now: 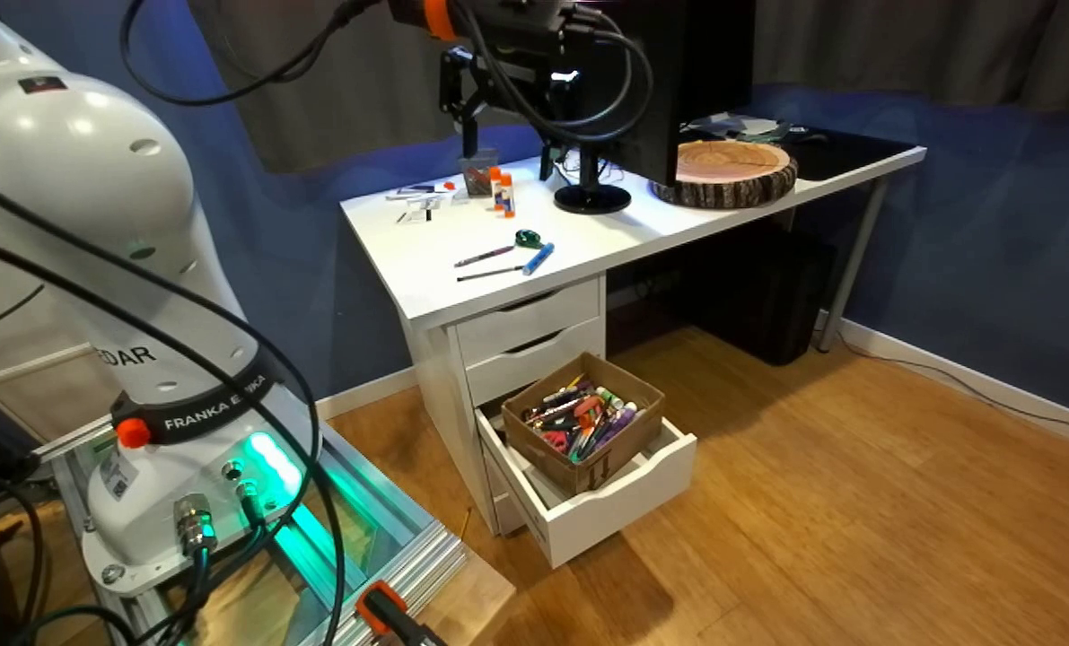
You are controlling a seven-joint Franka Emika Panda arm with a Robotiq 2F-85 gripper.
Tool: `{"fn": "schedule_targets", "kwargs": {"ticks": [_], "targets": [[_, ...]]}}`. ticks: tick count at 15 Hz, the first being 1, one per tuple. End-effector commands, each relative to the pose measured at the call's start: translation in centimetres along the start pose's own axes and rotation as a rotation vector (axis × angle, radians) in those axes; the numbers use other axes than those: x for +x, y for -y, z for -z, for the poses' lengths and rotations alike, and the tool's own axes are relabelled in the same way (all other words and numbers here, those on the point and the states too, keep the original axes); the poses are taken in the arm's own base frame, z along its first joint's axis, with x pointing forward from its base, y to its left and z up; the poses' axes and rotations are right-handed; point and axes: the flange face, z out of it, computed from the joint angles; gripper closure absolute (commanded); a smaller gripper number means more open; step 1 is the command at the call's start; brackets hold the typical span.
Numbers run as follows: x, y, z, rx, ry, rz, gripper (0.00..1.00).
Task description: Remove the orange eraser from the box in the drawer and put it on the table
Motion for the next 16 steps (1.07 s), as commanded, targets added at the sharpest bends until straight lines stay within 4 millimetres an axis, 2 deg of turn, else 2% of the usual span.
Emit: {"fn": "schedule_targets", "kwargs": {"ticks": [1,9,16], "targets": [[3.6,-1.4,-3.8,0.032,0.095,0.036,0.00],[8.8,-5.5,-13.5,0.108,0.215,-0.005,0.00],[10.3,-9.0,-22.6,0.139,0.178,-0.001,0.00]]}}
